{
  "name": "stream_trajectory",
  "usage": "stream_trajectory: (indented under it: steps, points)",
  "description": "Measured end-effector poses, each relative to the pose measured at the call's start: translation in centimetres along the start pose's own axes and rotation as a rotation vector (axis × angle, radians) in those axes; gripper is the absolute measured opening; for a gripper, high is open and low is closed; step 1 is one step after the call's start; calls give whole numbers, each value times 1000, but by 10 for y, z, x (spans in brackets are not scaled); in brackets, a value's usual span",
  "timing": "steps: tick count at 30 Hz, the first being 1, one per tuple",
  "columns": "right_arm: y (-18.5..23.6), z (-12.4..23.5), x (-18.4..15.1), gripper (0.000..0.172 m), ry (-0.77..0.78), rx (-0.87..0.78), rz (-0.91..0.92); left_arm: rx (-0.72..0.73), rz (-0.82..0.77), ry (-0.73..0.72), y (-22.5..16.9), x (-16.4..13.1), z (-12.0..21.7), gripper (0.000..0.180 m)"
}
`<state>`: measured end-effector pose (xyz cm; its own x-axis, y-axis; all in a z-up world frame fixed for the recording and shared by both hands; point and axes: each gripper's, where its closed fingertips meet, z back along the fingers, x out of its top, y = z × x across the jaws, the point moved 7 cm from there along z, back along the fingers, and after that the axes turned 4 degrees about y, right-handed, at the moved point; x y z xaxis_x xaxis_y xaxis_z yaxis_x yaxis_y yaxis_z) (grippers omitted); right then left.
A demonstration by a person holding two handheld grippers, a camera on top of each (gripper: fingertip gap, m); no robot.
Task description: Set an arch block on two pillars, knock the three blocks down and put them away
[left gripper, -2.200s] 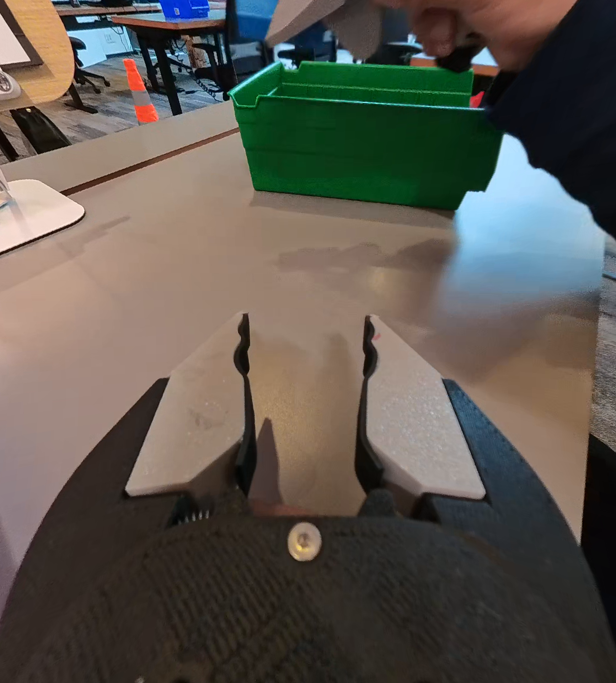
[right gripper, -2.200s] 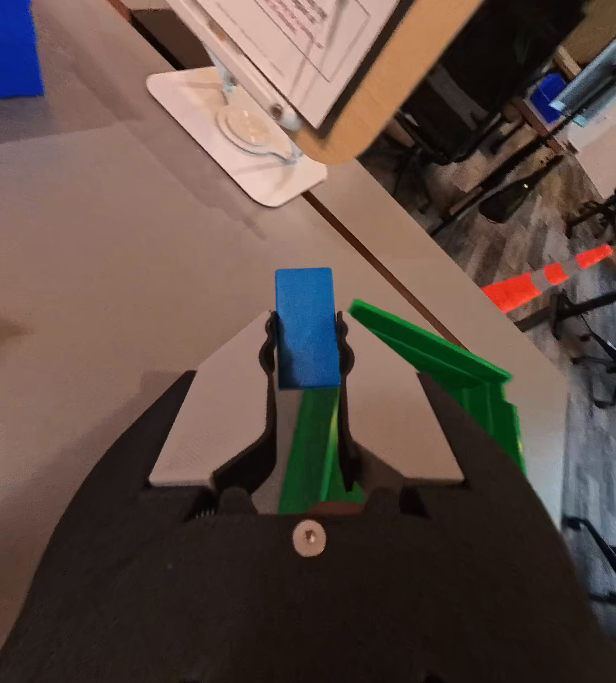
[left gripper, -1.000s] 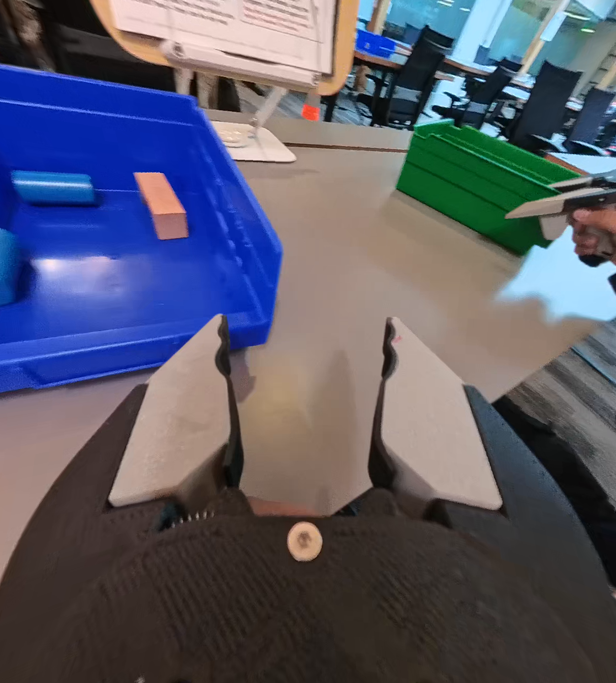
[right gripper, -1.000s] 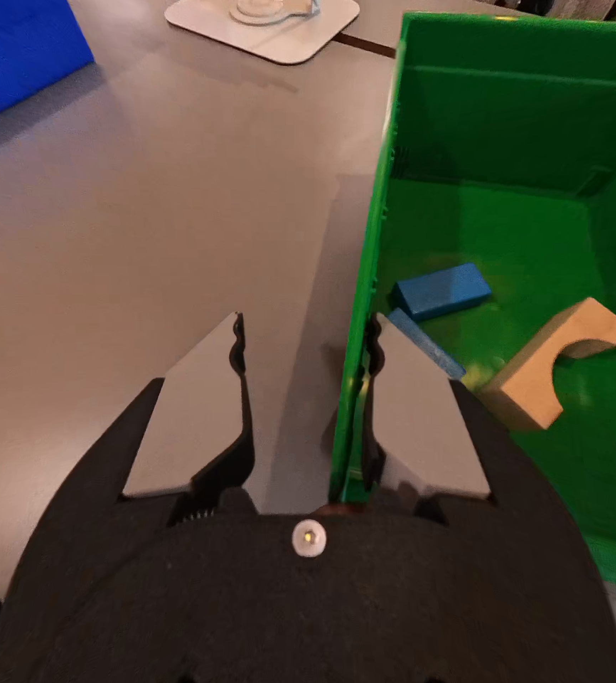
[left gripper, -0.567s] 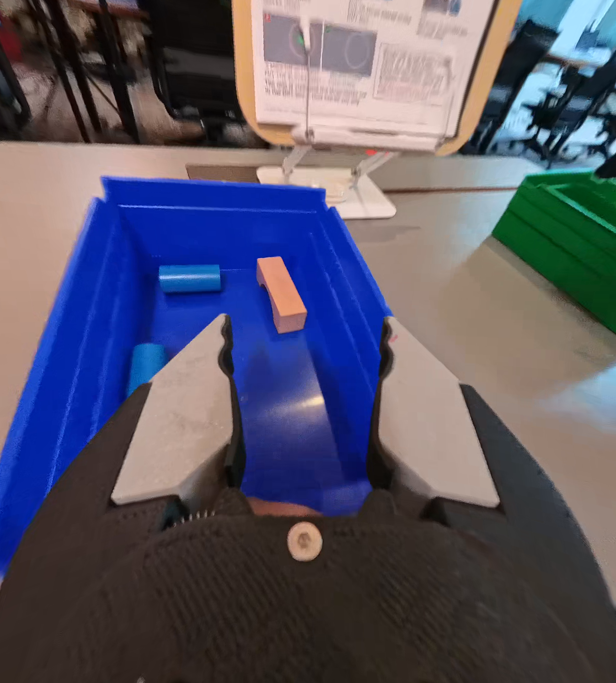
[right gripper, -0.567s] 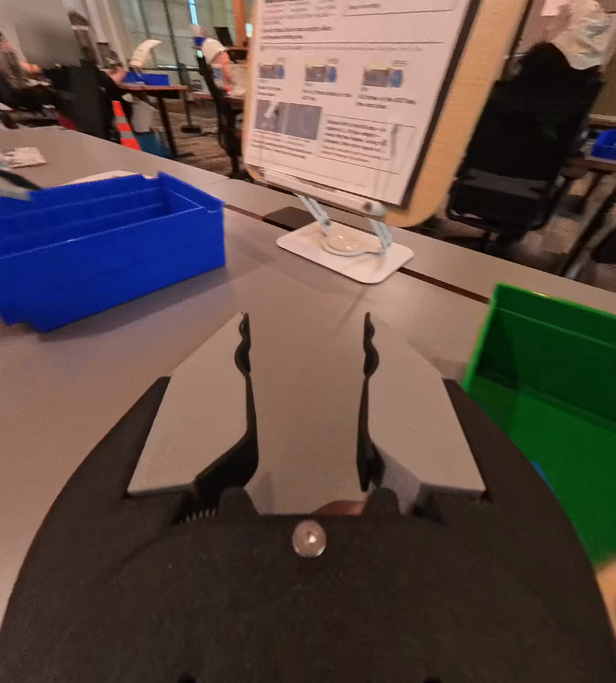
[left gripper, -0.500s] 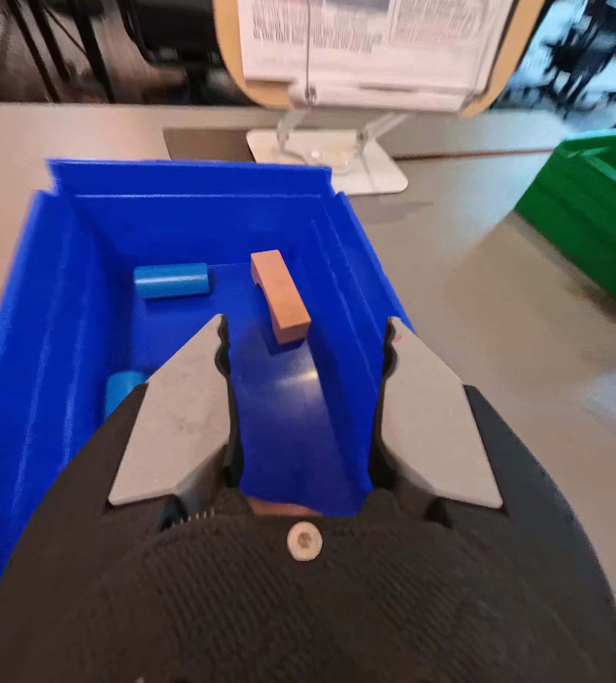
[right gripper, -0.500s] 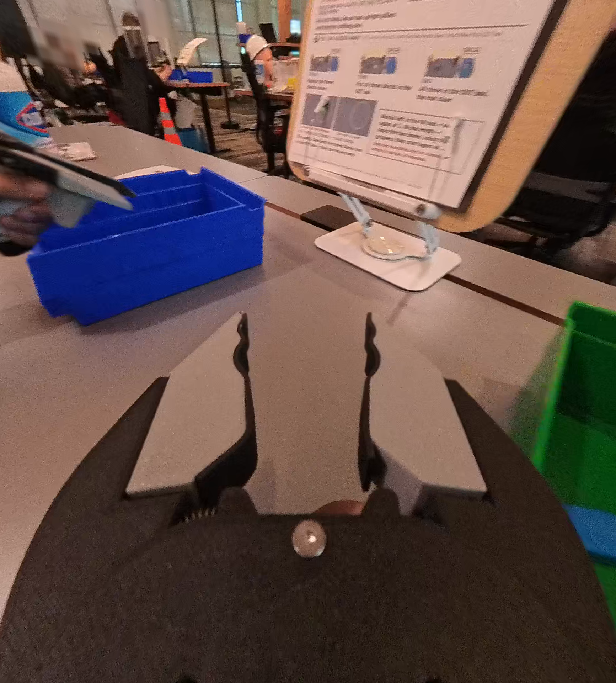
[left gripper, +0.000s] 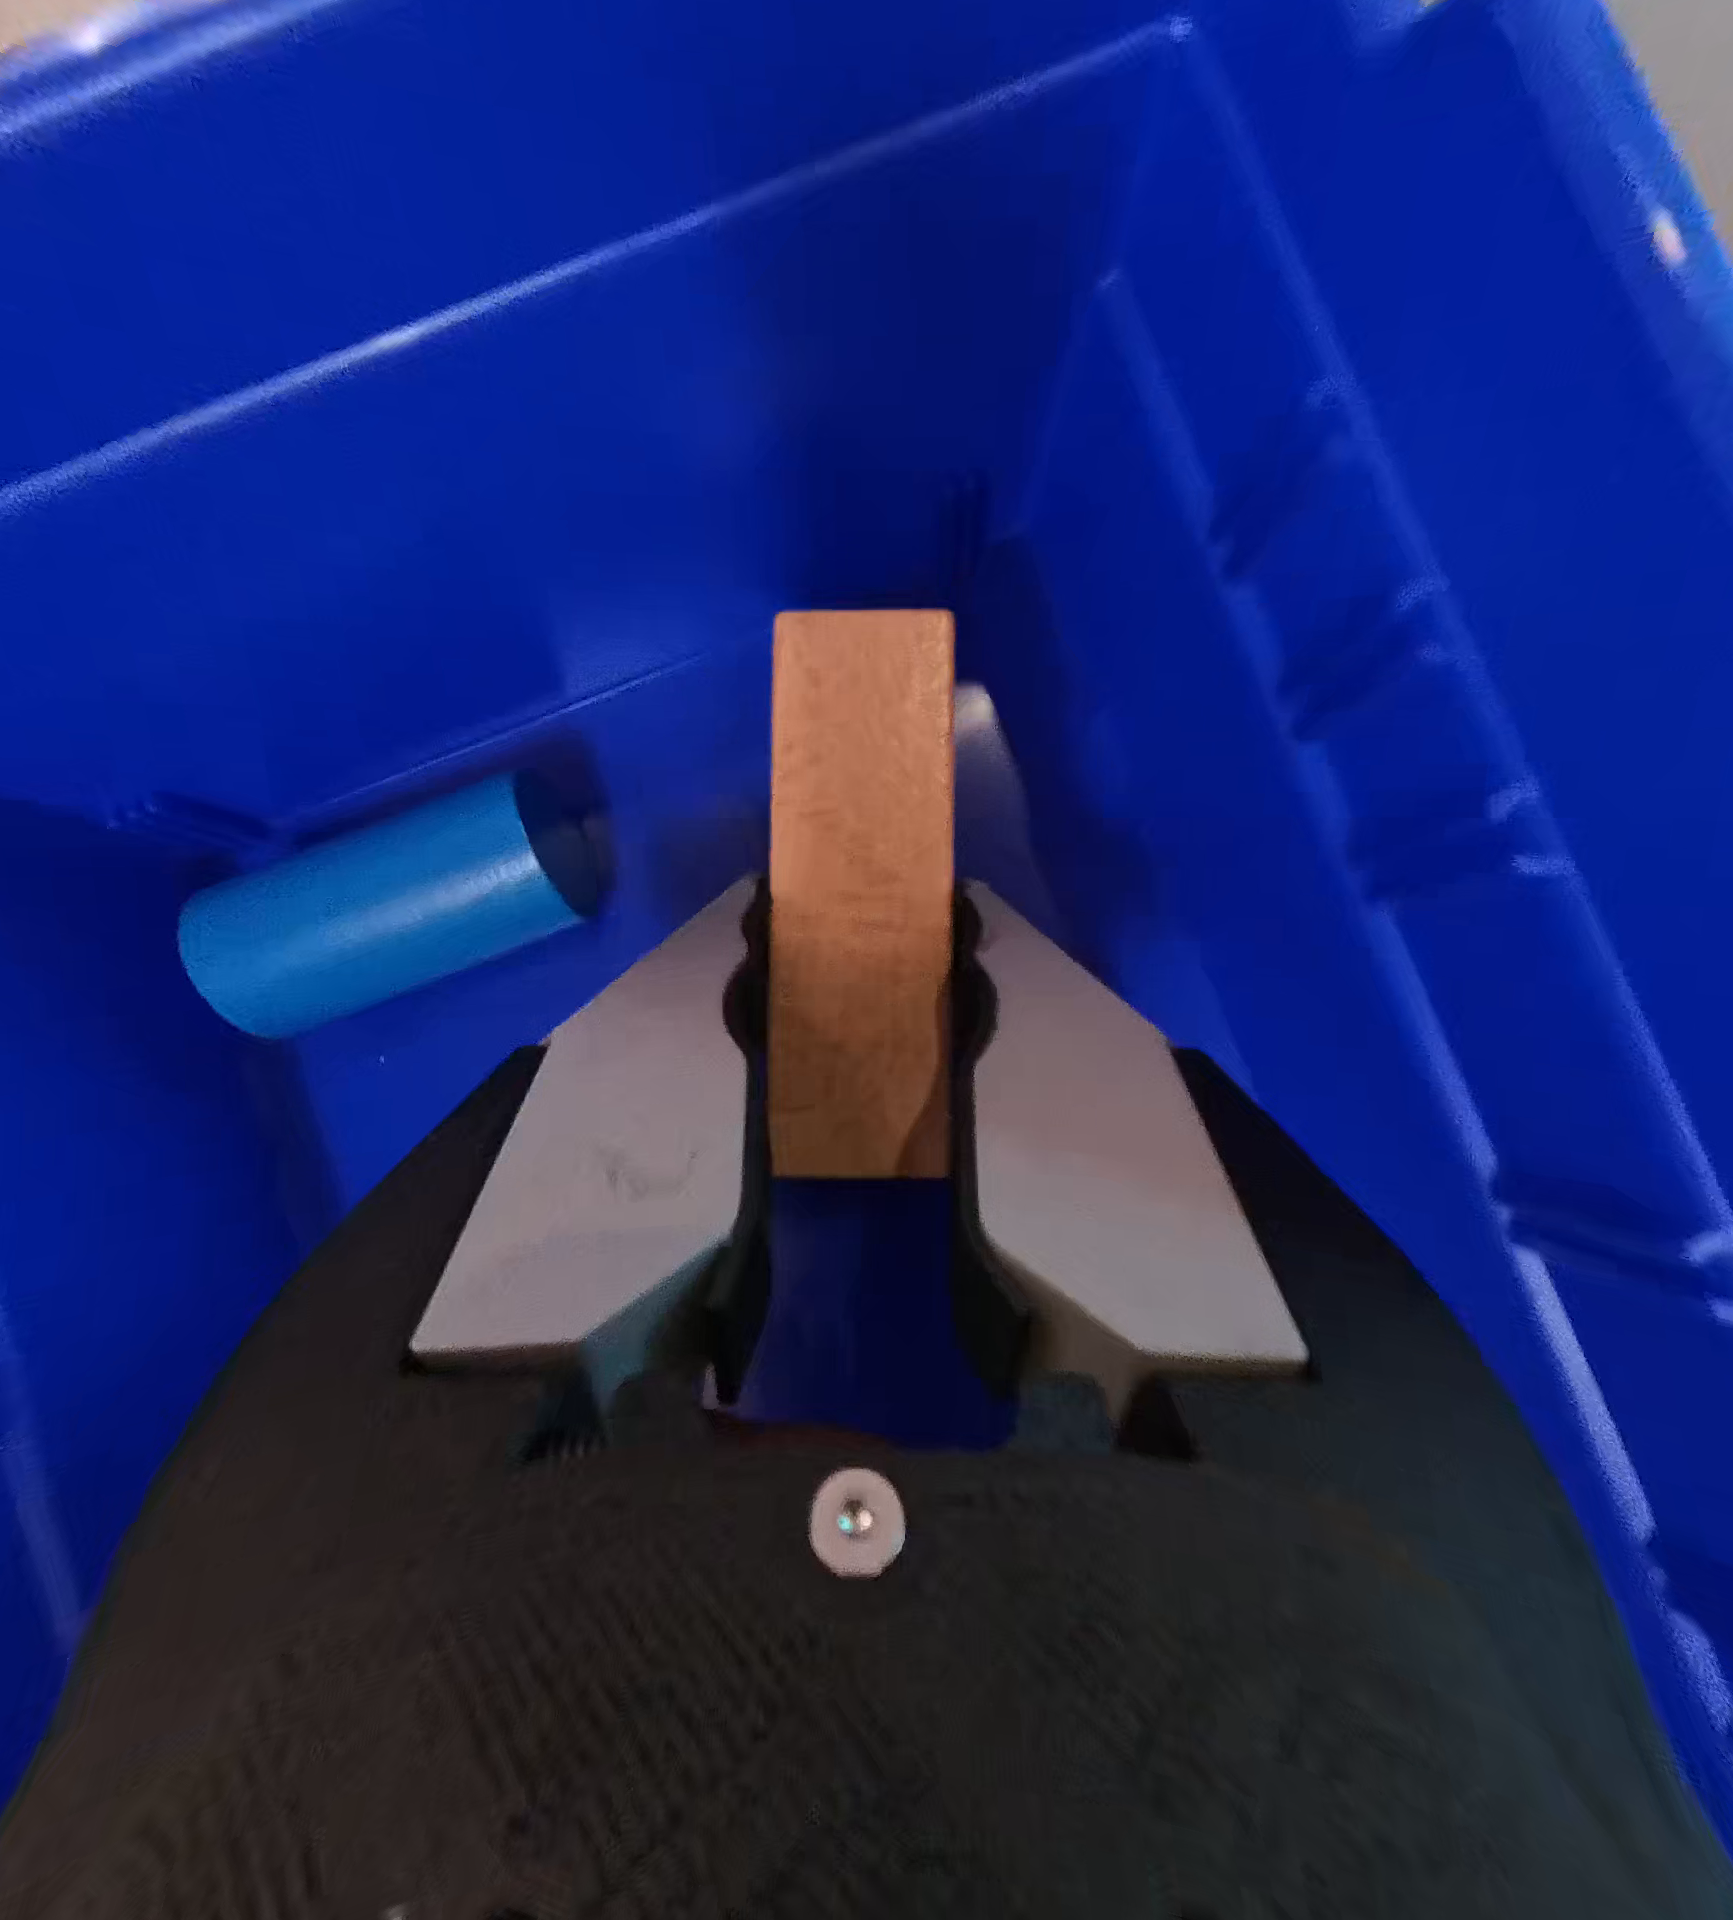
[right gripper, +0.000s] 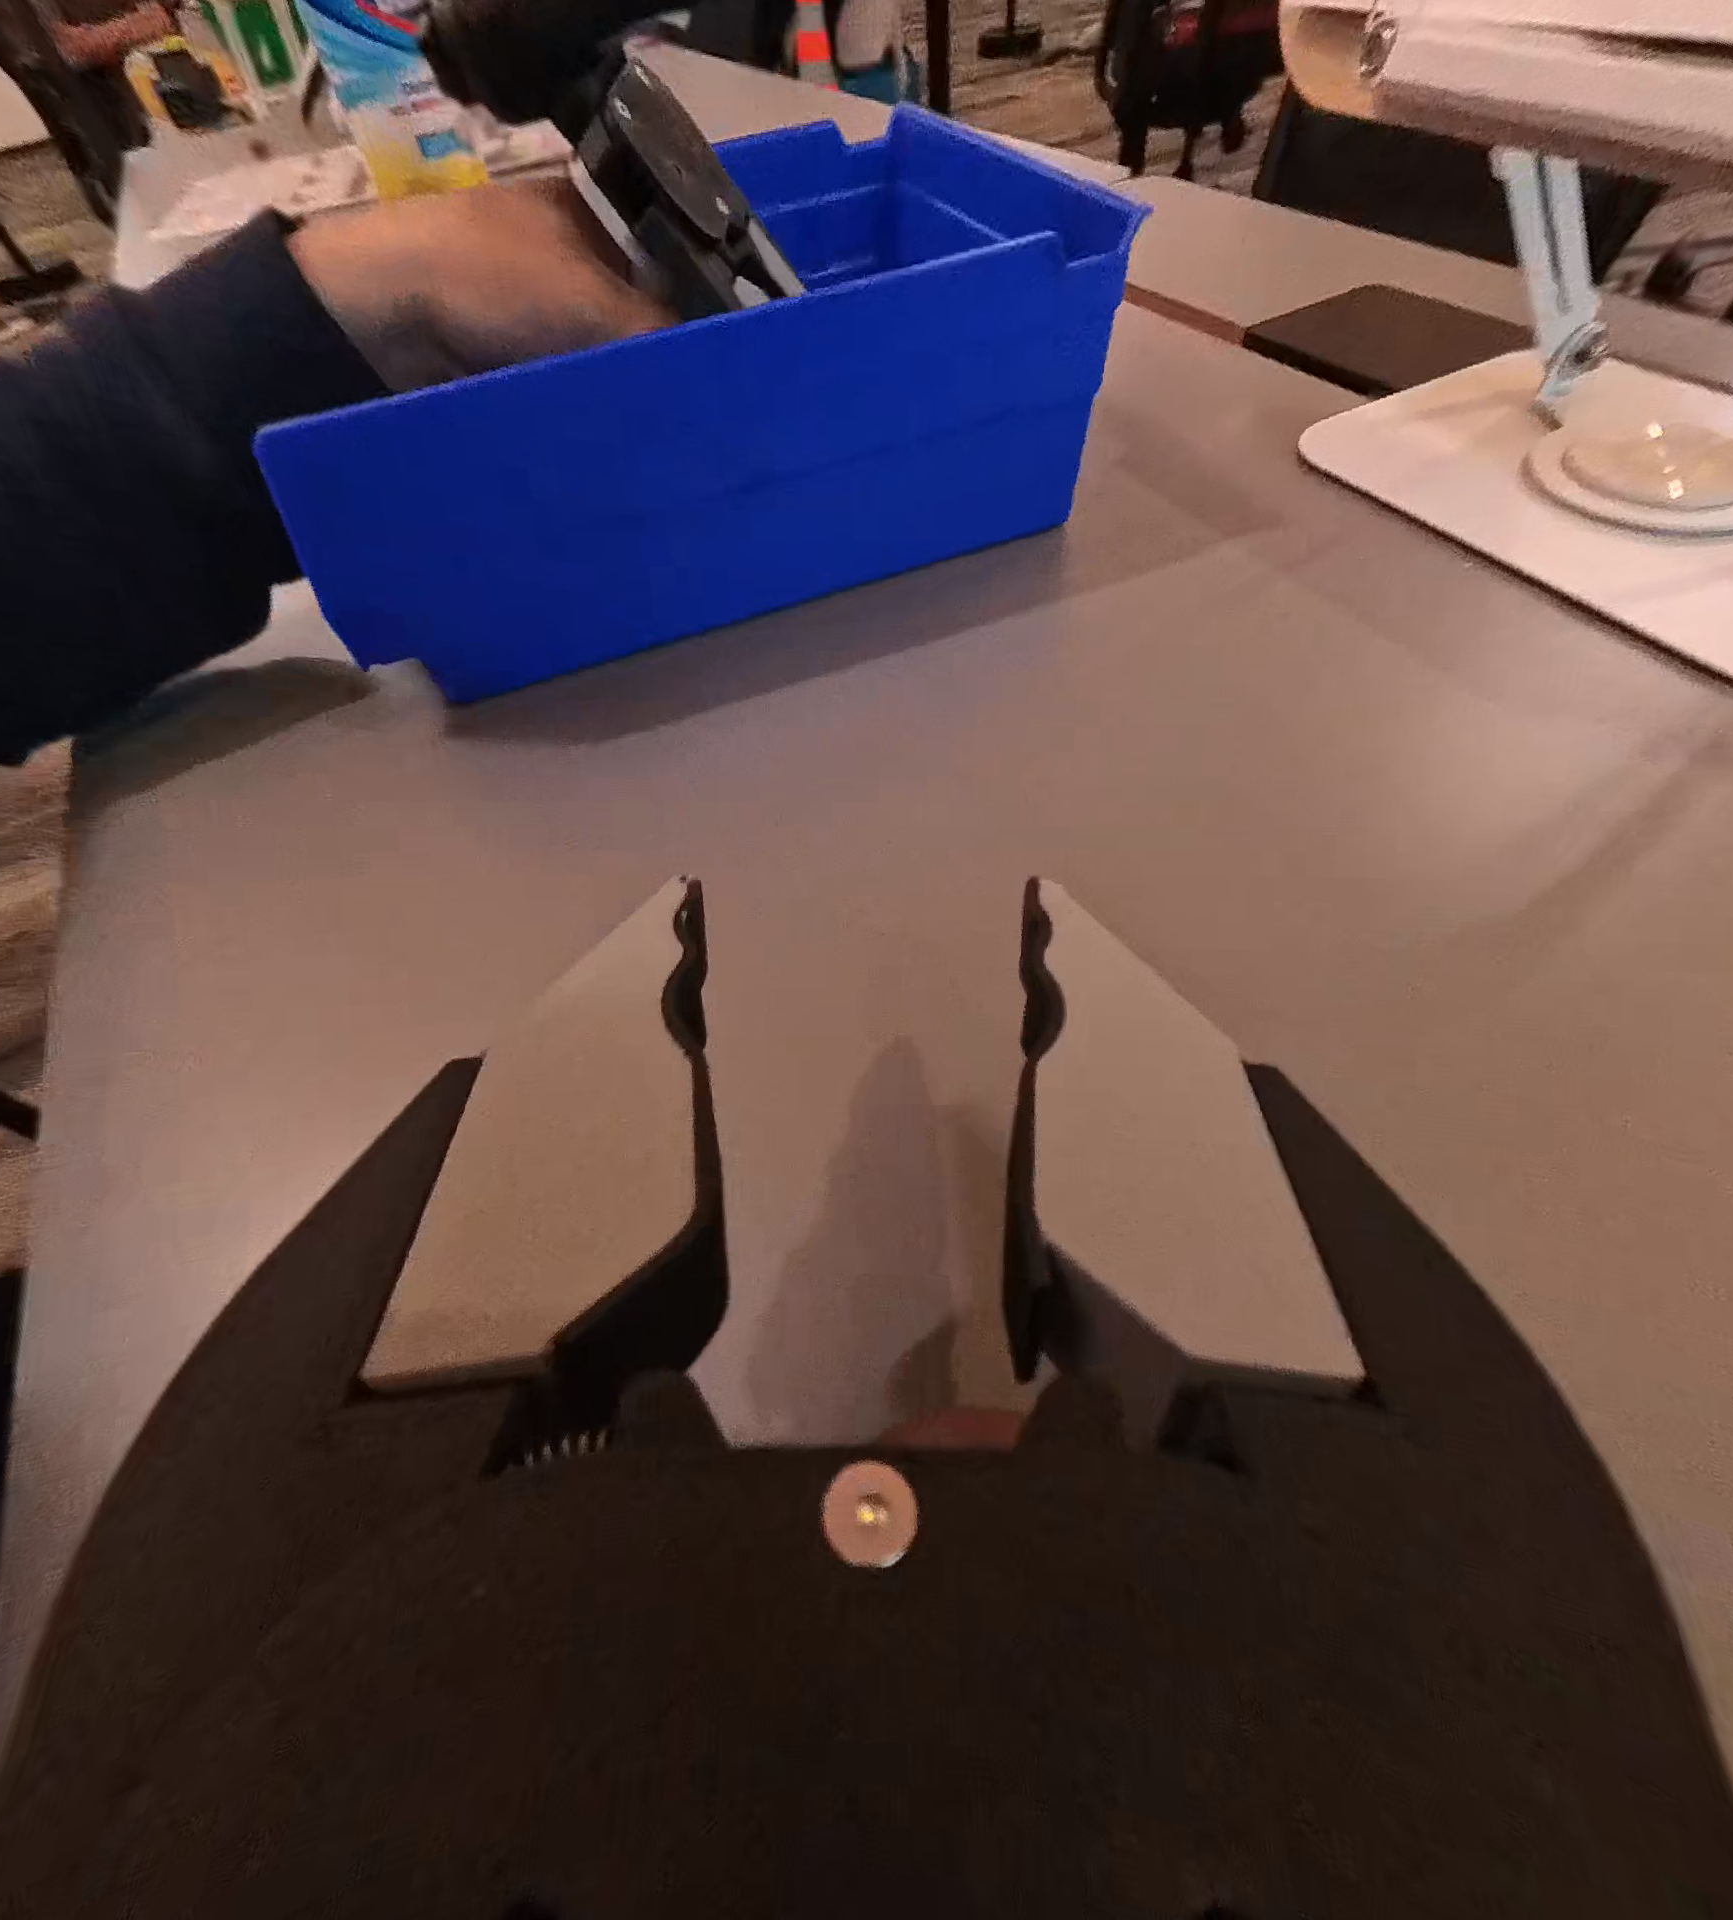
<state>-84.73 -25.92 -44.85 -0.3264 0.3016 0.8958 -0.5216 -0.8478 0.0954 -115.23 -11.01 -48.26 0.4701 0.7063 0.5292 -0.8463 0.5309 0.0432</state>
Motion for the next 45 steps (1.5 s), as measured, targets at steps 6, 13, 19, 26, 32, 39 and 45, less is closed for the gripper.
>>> stream_trajectory:
  steps: [6, 13, 19, 26, 32, 39, 45]
  points:
    - [10, -5, -2, 57, 12, 0, 48, -133, -52, 0, -17, -17, 17, 32]
    - [20, -3, -3, 56, 5, -6, 93, -140, 10, -188, 21, 12, 57, 52]
    - [20, -1, -1, 57, -5, 8, 101, -47, -526, 150, 64, 31, 40, 68]
    - [13, -4, -5, 57, 4, 45, 62, -149, -857, 373, 67, 34, 6, 59]
    - [2, -7, -9, 57, 15, 69, -14, -149, -923, 735, 62, 22, -10, 57]
    - [12, 2, 0, 56, -48, 114, -19, -71, -978, 586, 53, 10, 3, 30]
    - [23, 0, 0, 55, -58, 134, 19, 92, -794, 211, 34, 3, 50, 30]
